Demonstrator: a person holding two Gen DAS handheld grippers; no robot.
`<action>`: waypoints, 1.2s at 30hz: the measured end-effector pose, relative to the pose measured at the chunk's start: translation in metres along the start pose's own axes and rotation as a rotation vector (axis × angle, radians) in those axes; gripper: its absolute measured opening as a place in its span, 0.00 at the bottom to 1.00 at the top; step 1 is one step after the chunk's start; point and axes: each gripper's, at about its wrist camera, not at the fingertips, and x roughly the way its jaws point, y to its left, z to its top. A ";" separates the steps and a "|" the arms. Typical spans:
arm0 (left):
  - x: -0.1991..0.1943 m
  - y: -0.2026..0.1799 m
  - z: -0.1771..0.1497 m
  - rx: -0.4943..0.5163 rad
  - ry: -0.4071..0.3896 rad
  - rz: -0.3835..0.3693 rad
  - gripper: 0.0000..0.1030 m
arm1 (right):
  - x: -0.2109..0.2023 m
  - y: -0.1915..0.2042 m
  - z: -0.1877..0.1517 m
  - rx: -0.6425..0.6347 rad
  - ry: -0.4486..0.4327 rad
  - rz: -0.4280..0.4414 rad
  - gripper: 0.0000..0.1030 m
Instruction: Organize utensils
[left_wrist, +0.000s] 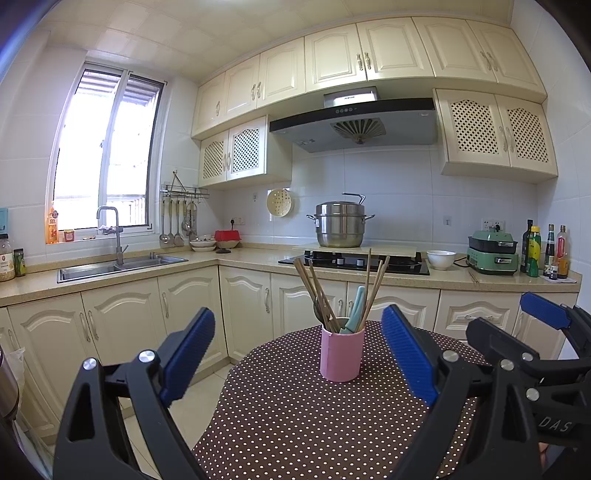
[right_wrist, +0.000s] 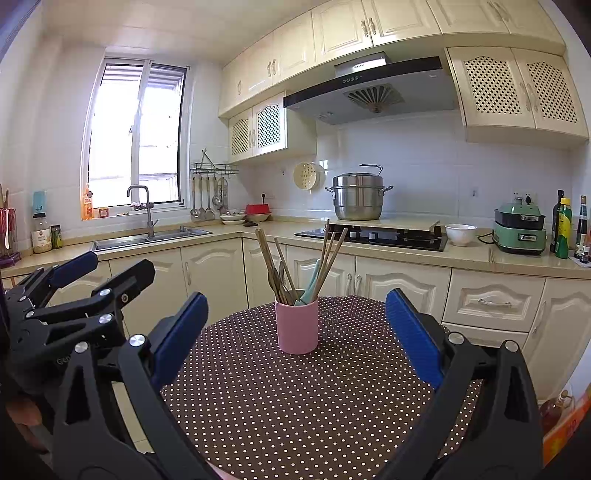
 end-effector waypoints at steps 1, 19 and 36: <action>0.000 0.000 0.000 0.001 0.000 0.002 0.88 | 0.000 0.000 0.000 0.001 0.001 0.000 0.92; 0.000 -0.002 0.000 0.002 0.002 0.000 0.88 | 0.000 0.000 -0.001 0.004 0.004 0.000 0.92; 0.009 -0.005 -0.005 -0.001 0.013 0.000 0.88 | 0.005 -0.001 -0.007 0.007 0.008 -0.001 0.92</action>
